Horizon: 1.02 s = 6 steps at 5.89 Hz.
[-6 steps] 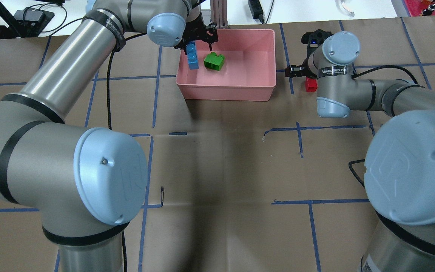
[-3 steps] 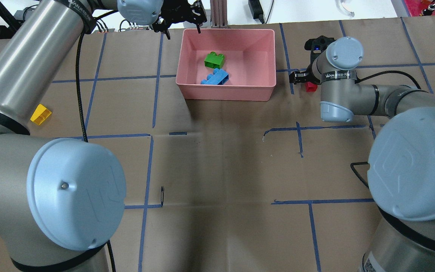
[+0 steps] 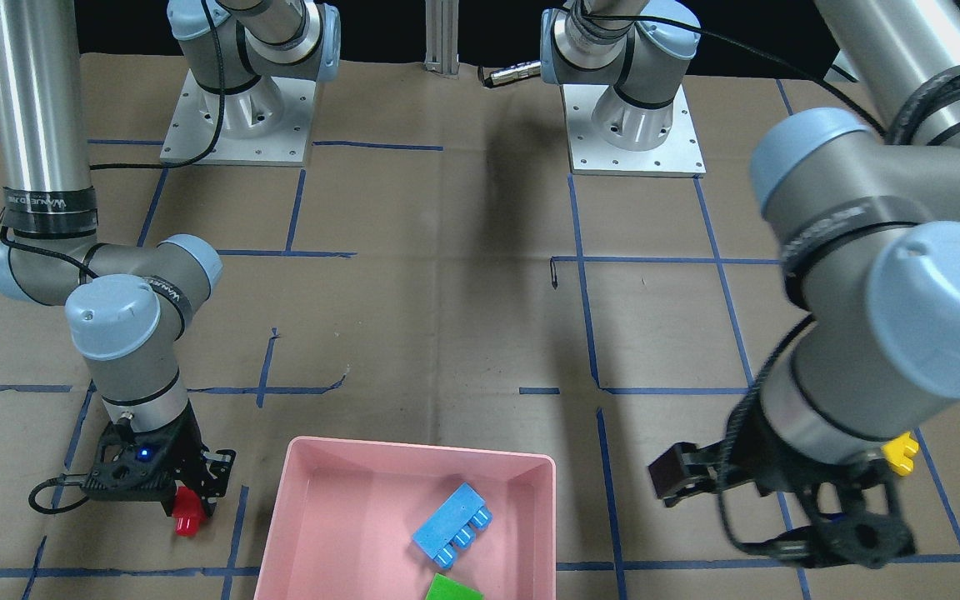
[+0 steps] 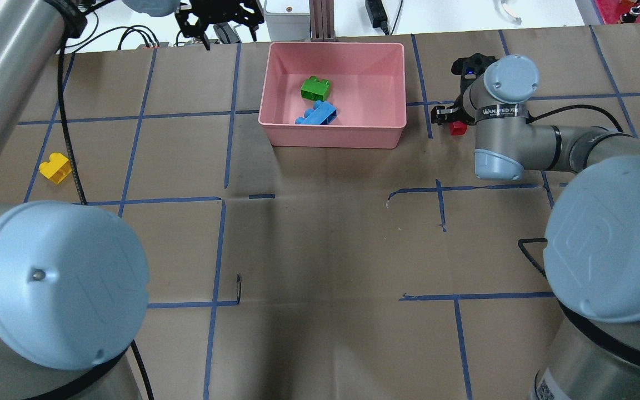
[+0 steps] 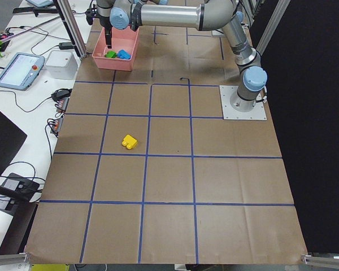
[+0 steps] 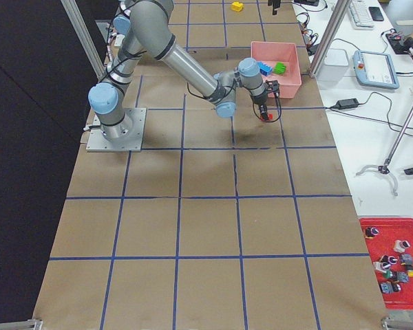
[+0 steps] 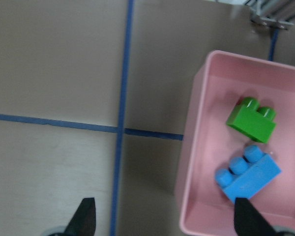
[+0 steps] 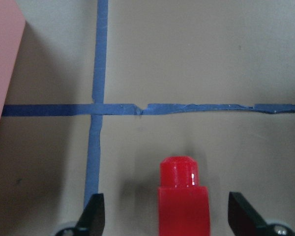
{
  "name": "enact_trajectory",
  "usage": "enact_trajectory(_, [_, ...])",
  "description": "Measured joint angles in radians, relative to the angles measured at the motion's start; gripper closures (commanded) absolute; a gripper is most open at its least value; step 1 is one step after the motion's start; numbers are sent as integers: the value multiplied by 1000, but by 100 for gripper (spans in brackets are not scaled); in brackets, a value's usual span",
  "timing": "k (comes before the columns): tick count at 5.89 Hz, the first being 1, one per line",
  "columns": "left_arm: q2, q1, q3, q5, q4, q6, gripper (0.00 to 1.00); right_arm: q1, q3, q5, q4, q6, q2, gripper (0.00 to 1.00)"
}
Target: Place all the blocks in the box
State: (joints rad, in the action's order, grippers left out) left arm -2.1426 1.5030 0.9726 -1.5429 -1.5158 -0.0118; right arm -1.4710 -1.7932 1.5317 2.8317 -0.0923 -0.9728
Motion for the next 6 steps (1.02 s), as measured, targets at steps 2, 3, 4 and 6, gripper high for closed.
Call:
enact_trajectory(2, [65, -184, 50, 0, -53, 317, 1, 0, 2, -2, -8, -4, -17, 94])
enact_trajectory(3, [79, -278, 83, 1, -57, 489, 1, -1, 21, -1, -80, -8, -69, 94])
enact_trajectory(4, [78, -366, 104, 2, -58, 671, 1, -7, 79, 0, -253, -5, -135, 94])
enact_trajectory(6, [54, -493, 147, 2, -37, 1125, 1, -97, 293, 1, -608, 34, -193, 94])
